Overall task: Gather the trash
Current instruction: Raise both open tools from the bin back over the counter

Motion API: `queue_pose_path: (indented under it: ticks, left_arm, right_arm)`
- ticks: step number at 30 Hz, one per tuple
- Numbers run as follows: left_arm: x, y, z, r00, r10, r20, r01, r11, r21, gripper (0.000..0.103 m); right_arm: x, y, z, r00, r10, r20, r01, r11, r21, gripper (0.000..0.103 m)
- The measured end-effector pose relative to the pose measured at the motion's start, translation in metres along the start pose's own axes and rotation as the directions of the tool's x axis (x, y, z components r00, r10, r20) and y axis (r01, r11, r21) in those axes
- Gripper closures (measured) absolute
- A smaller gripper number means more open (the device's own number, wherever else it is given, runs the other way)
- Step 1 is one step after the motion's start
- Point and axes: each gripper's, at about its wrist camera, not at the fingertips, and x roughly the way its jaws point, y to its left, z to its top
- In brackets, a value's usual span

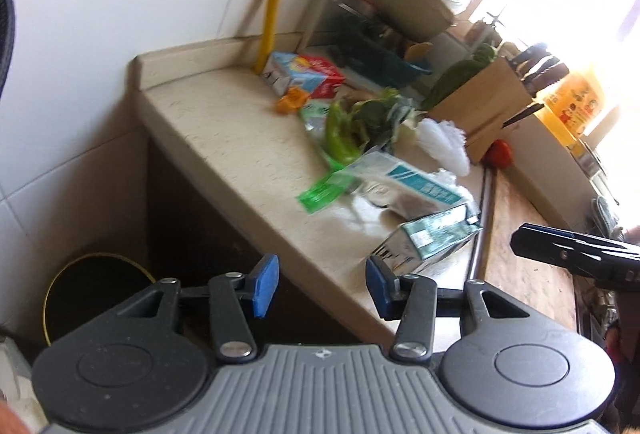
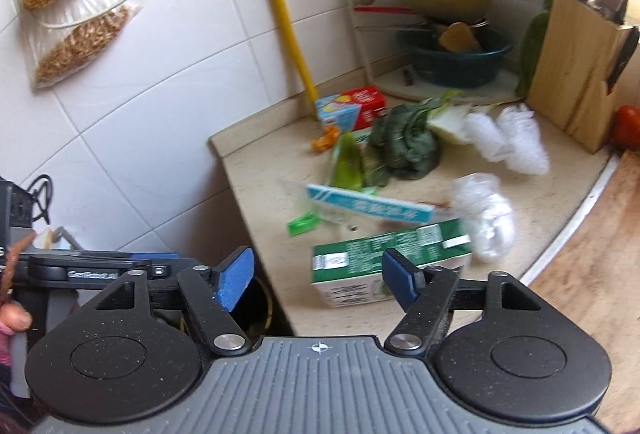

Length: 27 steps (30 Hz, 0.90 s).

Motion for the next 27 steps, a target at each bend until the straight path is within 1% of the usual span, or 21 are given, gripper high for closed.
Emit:
queue_pose_path:
  ticks: [4,9,13,17,21,24,27]
  left_arm:
    - [0.004,-0.017,0.009,1.000,-0.011,0.008,0.011,1.000,0.030,0.056]
    - [0.014,-0.042,0.019,0.999,-0.045,0.007,0.044,0.996,0.079,0.055]
    - [0.028,-0.059,0.027,0.998,-0.066,-0.013,0.067,0.991,0.114,0.055]
    - [0.040,-0.071,0.035,0.997,-0.075,-0.021,0.077,0.989,0.125,0.054]
    - [0.052,-0.077,0.046,0.998,-0.066,-0.020,0.068,0.990,0.125,0.054]
    - [0.062,-0.079,0.054,0.998,-0.055,-0.019,0.057,0.991,0.122,0.054]
    - [0.071,-0.084,0.063,0.999,-0.042,-0.023,0.044,0.989,0.140,0.054]
  right_arm:
    - [-0.006,-0.018,0.001,0.999,-0.035,0.020,0.035,0.999,0.007,0.023]
    - [-0.008,-0.042,0.004,0.998,-0.059,0.015,0.059,0.998,0.025,0.022]
    - [-0.007,-0.062,0.009,0.998,-0.057,0.025,0.056,0.996,0.065,0.021]
    - [-0.002,-0.080,0.011,0.998,-0.063,0.019,0.061,0.994,0.086,0.021]
    - [0.003,-0.097,0.011,0.999,-0.052,0.006,0.051,0.992,0.117,0.020]
    - [0.007,-0.108,0.013,1.000,-0.018,0.003,0.017,0.989,0.147,0.020]
    - [0.010,-0.117,0.016,1.000,-0.005,0.009,0.003,0.988,0.155,0.019]
